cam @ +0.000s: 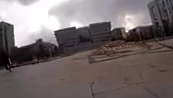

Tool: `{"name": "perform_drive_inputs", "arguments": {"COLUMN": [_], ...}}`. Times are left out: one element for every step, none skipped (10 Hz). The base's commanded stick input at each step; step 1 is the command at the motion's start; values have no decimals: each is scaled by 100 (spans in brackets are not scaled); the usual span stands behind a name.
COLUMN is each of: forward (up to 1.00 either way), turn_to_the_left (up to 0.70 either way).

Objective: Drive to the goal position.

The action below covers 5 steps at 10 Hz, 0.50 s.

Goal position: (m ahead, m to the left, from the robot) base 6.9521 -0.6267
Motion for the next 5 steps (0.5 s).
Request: {"name": "perform_drive_inputs", "arguments": {"forward": [100, 100, 100, 100, 100], "turn_to_the_left": [0, 0, 0, 0, 0]}}
